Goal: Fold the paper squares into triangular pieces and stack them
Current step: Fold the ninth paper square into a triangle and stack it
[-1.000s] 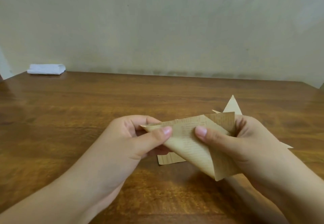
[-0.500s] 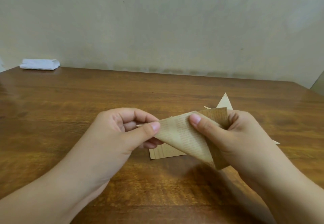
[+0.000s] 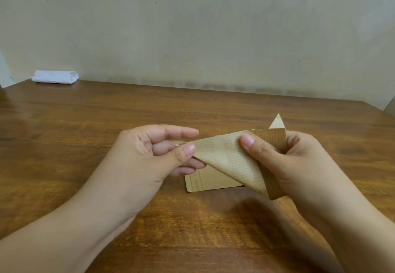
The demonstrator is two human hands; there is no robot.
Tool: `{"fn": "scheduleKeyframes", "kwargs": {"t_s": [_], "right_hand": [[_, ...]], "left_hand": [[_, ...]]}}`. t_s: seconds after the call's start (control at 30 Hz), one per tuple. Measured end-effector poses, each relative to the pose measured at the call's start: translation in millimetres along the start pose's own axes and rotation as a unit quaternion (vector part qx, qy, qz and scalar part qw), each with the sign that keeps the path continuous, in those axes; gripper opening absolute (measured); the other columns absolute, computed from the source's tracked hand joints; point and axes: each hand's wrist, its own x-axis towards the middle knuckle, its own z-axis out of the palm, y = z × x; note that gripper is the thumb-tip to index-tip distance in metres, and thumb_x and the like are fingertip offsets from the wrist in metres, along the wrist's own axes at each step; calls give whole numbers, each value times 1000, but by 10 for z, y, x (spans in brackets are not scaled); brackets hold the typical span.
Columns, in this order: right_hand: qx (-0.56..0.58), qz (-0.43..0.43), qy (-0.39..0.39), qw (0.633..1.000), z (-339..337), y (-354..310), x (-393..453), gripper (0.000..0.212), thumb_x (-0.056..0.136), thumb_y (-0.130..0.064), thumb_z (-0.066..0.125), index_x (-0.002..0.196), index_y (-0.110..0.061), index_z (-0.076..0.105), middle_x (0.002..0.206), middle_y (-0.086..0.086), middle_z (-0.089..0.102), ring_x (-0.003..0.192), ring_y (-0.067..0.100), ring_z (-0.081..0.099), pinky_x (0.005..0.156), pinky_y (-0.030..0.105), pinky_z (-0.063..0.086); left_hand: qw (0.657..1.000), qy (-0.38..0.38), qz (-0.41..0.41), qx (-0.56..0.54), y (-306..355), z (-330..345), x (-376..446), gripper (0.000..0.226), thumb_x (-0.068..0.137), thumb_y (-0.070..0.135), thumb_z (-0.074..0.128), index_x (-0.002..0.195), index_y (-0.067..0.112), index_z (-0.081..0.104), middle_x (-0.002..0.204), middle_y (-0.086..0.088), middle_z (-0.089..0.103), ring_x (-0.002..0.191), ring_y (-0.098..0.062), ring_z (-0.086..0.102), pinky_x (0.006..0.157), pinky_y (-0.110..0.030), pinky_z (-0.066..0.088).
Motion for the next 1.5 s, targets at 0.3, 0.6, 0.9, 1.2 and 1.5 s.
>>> {"fn": "scheduleKeyframes", "kwargs": {"t_s": [0.3,0.6,0.9,1.2,1.5], "right_hand": [[13,2,8,1000,-9,32,11,62,59,-56,78,79,2,65,70,25,61,58,25,53,52,35,40],[37,5,-10,999,-4,38,4,58,47,-57,73,77,-7,72,67,13,67,54,19,59,44,29,44],[42,-6,-2,999,26,13,-15,58,44,-58,74,79,-12,75,75,23,70,56,23,62,47,33,47],[10,-1,9,1000,59,-70,-59,62,33,-66,75,78,-22,76,73,13,72,59,24,66,56,40,51],[-11,-9,12,1000,84,-128,-108,77,20,-77,74,77,-25,77,69,8,73,59,23,69,64,40,52]], "left_hand": [[999,-8,-10,-39,47,-7,-23,23,82,6,57,96,19,71,76,-7,74,65,-10,69,59,-16,54],[996,-23,-39,-73,53,-59,-2,21,57,7,70,78,5,73,77,-14,73,65,-16,70,58,-19,56],[987,-32,-103,-116,66,-85,-2,15,63,11,70,76,5,74,84,-16,73,71,-19,72,60,-21,57],[992,-9,-87,-86,65,-81,-8,19,62,11,69,78,0,70,77,-16,73,66,-18,71,58,-20,57],[993,-4,-80,-81,45,-80,-3,17,59,13,71,71,1,70,73,-16,72,63,-17,70,56,-20,57]]}}
